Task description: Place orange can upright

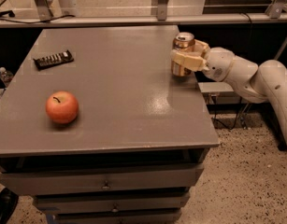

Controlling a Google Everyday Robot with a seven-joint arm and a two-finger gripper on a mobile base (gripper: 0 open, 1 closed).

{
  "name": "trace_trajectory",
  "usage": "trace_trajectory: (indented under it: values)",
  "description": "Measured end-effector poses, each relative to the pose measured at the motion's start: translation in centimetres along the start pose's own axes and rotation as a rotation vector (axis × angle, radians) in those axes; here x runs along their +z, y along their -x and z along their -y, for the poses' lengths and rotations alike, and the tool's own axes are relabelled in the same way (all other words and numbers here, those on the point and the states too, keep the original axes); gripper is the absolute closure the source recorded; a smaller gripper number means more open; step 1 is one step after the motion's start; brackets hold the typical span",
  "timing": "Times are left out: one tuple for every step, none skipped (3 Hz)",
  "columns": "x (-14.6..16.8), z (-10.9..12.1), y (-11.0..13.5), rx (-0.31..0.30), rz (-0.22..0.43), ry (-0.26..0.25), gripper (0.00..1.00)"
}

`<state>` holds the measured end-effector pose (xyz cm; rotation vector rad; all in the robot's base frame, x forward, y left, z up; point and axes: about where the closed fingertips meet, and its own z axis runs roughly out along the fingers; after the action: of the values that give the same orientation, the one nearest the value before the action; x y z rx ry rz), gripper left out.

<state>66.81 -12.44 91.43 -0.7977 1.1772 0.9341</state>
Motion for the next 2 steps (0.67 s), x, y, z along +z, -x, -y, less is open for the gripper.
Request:
trace_trajectory:
  values:
    - [-0.80,0.22,-0.47,0.026,0.009,-0.012,0.82]
    - [-1.30,0.41,-0.78,0.048,0.018,-0.017,0.59]
